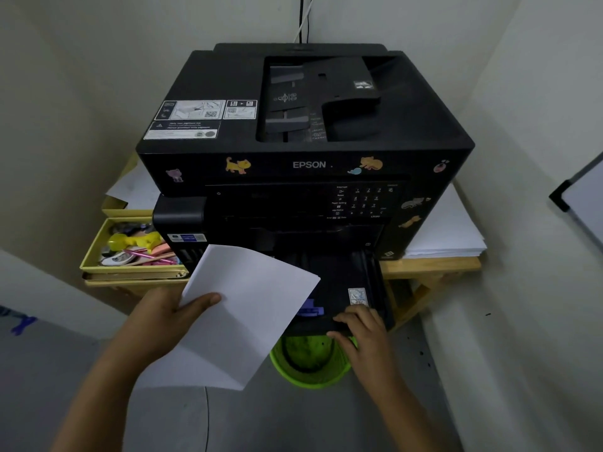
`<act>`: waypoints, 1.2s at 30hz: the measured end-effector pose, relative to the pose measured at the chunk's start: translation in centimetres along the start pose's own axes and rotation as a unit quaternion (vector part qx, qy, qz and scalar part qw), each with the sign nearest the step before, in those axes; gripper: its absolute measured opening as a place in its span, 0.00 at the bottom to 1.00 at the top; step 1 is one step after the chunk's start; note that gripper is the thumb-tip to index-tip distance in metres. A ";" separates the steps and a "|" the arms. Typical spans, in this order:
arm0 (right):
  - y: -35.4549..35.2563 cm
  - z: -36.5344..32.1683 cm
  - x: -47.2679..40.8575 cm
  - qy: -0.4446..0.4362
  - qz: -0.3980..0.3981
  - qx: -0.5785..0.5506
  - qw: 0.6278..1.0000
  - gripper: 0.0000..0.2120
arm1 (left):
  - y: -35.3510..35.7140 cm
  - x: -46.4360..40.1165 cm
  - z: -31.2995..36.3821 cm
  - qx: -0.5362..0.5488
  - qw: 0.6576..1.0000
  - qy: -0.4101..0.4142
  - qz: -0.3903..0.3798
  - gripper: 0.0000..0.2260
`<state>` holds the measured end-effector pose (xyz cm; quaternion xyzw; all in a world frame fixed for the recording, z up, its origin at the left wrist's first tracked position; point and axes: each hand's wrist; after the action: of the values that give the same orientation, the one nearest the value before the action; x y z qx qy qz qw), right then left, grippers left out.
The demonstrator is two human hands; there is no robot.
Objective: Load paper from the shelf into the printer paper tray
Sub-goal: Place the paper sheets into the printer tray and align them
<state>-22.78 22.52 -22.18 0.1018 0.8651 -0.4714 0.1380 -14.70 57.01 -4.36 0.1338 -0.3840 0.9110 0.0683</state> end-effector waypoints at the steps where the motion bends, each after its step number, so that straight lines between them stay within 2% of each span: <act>1: 0.0 0.1 0.0 -0.001 -0.002 0.000 1.000 0.15 | -0.1 0.1 0.2 0.007 1.000 -0.002 -0.003 0.24; 5: -1.0 -0.8 -0.3 0.017 -0.010 -0.035 0.999 0.17 | -0.7 0.4 1.0 0.035 0.999 0.006 -0.012 0.19; 9: -2.6 -3.5 -0.9 0.088 -0.038 -0.151 0.984 0.29 | -1.1 1.1 2.3 0.092 0.995 0.013 -0.030 0.13; 11: -3.1 -5.4 -1.8 0.147 -0.078 -0.278 0.946 0.35 | -1.2 1.1 2.8 0.141 0.989 0.014 -0.046 0.13; 13: -3.6 -7.4 -3.1 0.197 -0.120 -0.419 0.878 0.35 | -1.0 1.1 3.4 0.193 0.979 0.025 -0.060 0.14; 14: -3.7 -8.2 -3.6 0.204 -0.133 -0.466 0.850 0.33 | -0.8 1.1 3.7 0.215 0.974 0.031 -0.064 0.15; 16: -4.2 -9.7 -4.4 0.202 -0.132 -0.514 0.823 0.24 | 0.0 0.9 4.4 0.252 0.965 0.041 -0.066 0.15; 21: -5.5 -10.4 -4.5 0.271 -0.069 -0.532 0.799 0.15 | 2.3 -0.2 4.4 0.332 0.942 0.000 -0.041 0.22; 23: -5.5 -9.4 -4.1 0.295 -0.054 -0.515 0.803 0.13 | 3.2 -0.4 4.3 0.353 0.935 -0.016 -0.037 0.17; 25: -5.5 -9.0 -3.8 0.308 -0.059 -0.509 0.802 0.16 | 4.3 -0.4 4.1 0.361 0.931 -0.028 -0.037 0.14; 29: -5.2 -8.8 -3.1 0.320 -0.090 -0.504 0.798 0.25 | 6.8 -0.6 3.2 0.398 0.914 -0.083 -0.013 0.15; 36: -5.1 -7.5 -2.4 0.322 -0.131 -0.499 0.794 0.27 | 8.5 -0.3 2.8 0.432 0.893 -0.126 -0.017 0.21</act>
<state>-23.12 25.99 -13.41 0.0508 0.9797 0.0724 -0.1797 -15.80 49.08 -8.43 0.2705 0.0444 0.9612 -0.0295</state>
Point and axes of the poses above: each hand's wrist, its own x-axis away from the middle knuckle, its own y-axis out of the palm, z = x × y, and after that the axes turned 3 degrees about x, right-handed
